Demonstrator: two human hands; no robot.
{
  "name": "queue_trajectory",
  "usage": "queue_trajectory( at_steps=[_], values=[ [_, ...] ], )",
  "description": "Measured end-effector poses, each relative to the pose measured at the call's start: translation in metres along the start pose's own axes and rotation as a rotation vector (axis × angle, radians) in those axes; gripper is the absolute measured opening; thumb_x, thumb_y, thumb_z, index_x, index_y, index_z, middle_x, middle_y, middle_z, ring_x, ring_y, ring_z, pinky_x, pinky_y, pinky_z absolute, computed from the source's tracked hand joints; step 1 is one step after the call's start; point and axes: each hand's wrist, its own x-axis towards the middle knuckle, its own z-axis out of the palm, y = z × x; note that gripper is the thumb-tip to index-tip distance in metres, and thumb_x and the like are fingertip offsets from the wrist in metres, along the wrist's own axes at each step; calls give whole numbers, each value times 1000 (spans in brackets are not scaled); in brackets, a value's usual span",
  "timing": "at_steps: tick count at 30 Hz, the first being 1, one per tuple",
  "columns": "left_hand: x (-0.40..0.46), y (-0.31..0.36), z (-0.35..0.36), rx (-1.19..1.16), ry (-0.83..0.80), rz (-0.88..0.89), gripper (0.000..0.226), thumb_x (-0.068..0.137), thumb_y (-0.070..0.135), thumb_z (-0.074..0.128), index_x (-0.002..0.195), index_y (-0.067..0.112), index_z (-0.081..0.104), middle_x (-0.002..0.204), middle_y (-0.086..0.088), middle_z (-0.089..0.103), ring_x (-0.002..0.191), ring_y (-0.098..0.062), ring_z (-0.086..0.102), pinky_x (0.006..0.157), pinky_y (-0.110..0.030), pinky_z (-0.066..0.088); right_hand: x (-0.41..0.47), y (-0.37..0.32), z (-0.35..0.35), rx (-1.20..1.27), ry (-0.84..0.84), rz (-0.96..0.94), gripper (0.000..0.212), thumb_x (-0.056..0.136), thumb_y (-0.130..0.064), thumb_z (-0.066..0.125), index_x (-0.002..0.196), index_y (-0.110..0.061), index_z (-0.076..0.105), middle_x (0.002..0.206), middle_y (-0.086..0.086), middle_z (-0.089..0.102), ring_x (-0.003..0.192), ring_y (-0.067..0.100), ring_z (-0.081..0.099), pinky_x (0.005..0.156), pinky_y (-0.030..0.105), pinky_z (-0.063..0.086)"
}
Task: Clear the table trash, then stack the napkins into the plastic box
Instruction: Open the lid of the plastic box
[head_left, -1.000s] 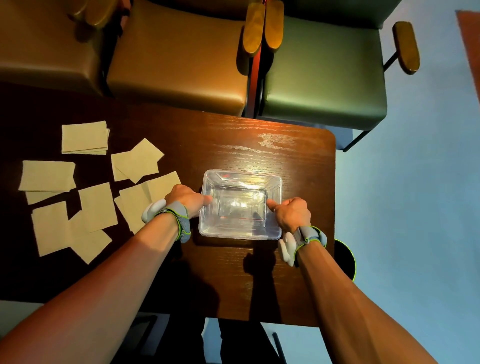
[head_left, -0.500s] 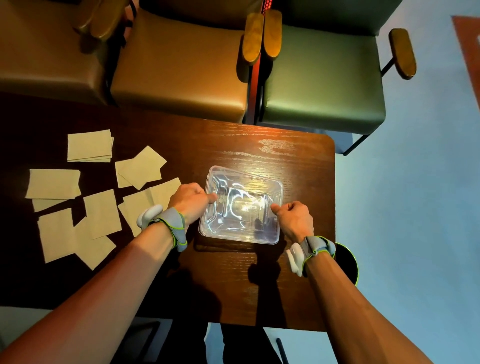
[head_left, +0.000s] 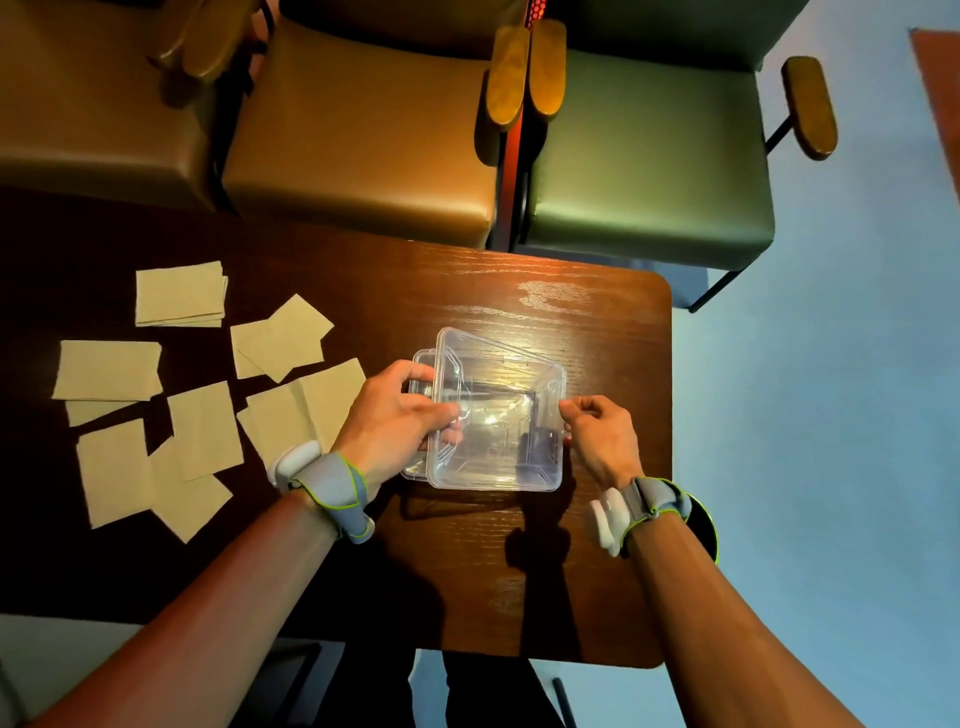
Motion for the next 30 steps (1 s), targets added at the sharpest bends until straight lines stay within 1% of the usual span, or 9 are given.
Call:
queue_trajectory(
  at_steps=[4, 8, 11, 15, 19, 23, 25, 27, 30],
  values=[
    [-6, 5, 5, 8, -50, 10, 24, 88, 6, 73, 111, 9, 65, 76, -11, 78, 64, -20, 74, 56, -25, 54, 1, 0, -3, -17, -32, -12, 31, 95, -35, 61, 118, -15, 68, 111, 11, 73, 107, 36, 67, 100, 52, 51],
    [-8, 9, 11, -36, -31, -19, 24, 91, 3, 69, 113, 9, 64, 78, -15, 78, 63, -23, 72, 71, -39, 59, 1, 0, -2, -44, -76, -29, 36, 96, -30, 61, 130, -16, 64, 117, 9, 71, 109, 33, 67, 102, 52, 50],
    [-11, 12, 13, -58, -54, 10, 18, 93, 2, 65, 110, 8, 66, 68, -7, 74, 60, -19, 70, 59, -27, 56, 2, -1, -3, -36, -59, -36, 31, 96, -28, 62, 125, -19, 65, 114, 9, 71, 108, 32, 66, 102, 52, 50],
    [-24, 15, 22, -15, -154, 108, 15, 89, 14, 71, 102, 21, 71, 78, -12, 76, 71, -24, 75, 69, -43, 58, 3, -1, -2, 20, -15, -43, 19, 96, -27, 60, 113, -21, 67, 108, 8, 72, 103, 32, 67, 101, 52, 50],
    [-30, 18, 28, -2, -184, 157, 21, 83, 28, 72, 104, 29, 73, 84, -11, 78, 78, -23, 77, 69, -40, 62, 7, -2, -6, 91, 24, -27, 17, 97, -25, 57, 106, -19, 70, 103, 11, 73, 100, 39, 68, 97, 56, 51],
    [-19, 27, 16, -32, -108, 197, 19, 87, 15, 75, 104, 21, 71, 80, -9, 79, 72, -17, 77, 66, -27, 61, 9, -15, -15, 95, 85, -52, 21, 94, -20, 60, 110, -16, 74, 97, 7, 75, 87, 24, 67, 96, 53, 53],
    [-6, 34, 8, 5, -23, 212, 16, 86, 8, 76, 99, 16, 72, 71, -4, 78, 63, -10, 74, 61, -19, 56, 11, -27, -19, 106, 125, -90, 23, 93, -16, 63, 113, -16, 74, 100, 7, 75, 91, 23, 68, 98, 51, 53],
    [10, 42, -1, 137, 101, 248, 13, 84, 13, 78, 95, 19, 77, 73, 0, 79, 67, -9, 73, 71, -25, 59, 14, -42, -22, 141, 154, -163, 26, 93, -12, 64, 117, -13, 72, 106, 7, 74, 98, 25, 69, 99, 46, 53],
    [33, 55, -12, 485, 297, 415, 18, 86, 26, 76, 103, 20, 80, 98, -1, 79, 93, -18, 72, 93, -36, 55, 20, -67, -25, 334, 170, -276, 32, 93, -4, 63, 124, -7, 68, 107, 6, 72, 100, 20, 67, 90, 25, 55]
  ],
)
